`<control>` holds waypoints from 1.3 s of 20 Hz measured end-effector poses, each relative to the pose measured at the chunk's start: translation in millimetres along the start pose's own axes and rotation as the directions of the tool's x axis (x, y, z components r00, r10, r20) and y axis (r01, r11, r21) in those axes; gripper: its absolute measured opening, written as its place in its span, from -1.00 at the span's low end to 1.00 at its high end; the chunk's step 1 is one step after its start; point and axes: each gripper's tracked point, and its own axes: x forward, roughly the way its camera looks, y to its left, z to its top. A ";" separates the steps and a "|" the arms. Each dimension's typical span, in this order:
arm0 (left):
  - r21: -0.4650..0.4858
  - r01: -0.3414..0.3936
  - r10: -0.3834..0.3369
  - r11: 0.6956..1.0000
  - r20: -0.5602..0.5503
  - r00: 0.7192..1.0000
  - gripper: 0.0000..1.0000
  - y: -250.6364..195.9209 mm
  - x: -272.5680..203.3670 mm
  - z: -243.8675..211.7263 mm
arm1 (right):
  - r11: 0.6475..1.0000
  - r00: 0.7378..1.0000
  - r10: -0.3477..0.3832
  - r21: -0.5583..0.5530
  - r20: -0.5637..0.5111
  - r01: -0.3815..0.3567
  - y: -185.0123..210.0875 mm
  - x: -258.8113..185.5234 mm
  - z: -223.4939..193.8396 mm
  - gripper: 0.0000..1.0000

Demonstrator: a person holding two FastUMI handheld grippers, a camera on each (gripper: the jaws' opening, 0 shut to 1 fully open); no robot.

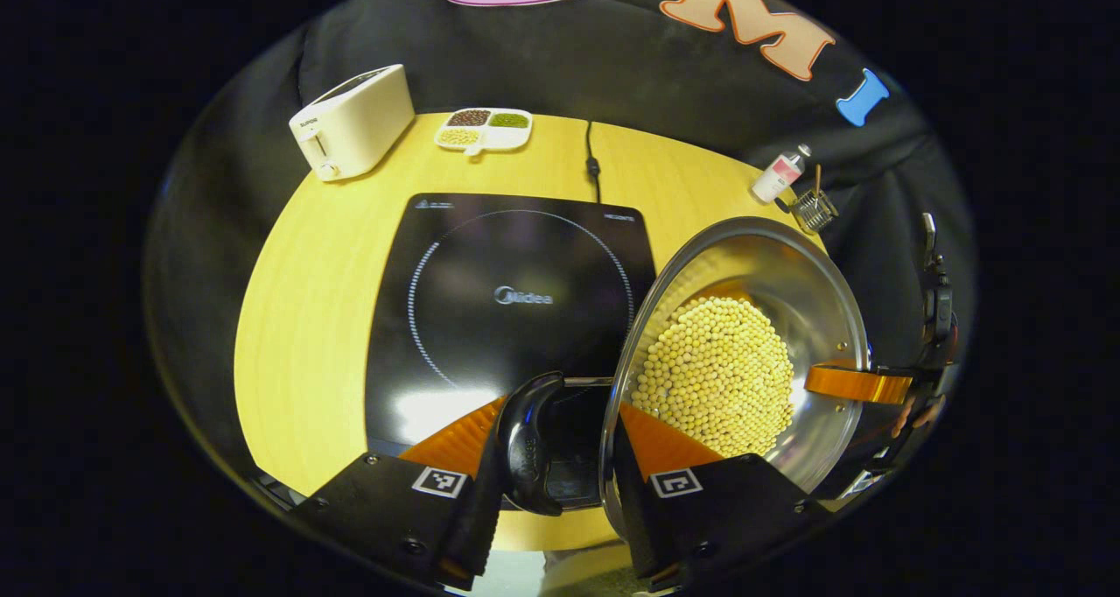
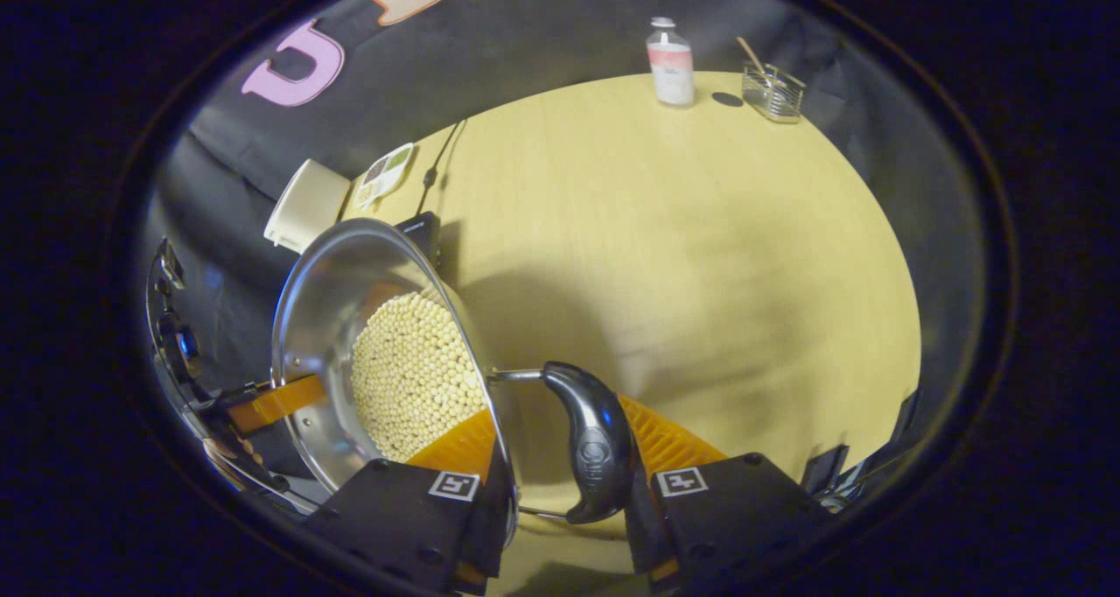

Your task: First push the handle of the pot to place it horizontally, then grasp the pot with both hands and set it on the induction cooktop.

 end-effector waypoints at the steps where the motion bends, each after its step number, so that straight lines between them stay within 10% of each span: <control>1: -0.001 0.000 0.000 1.000 0.002 1.000 0.28 11.3 -0.2 2.8 | 1.000 1.000 -0.001 -0.002 0.000 0.001 10.2 2.8 0.1 0.17; 26: 0.065 -0.090 0.088 0.994 0.043 0.995 0.26 146.7 39.2 74.9 | 1.000 1.000 0.001 -0.018 0.012 -0.001 135.8 102.2 56.4 0.05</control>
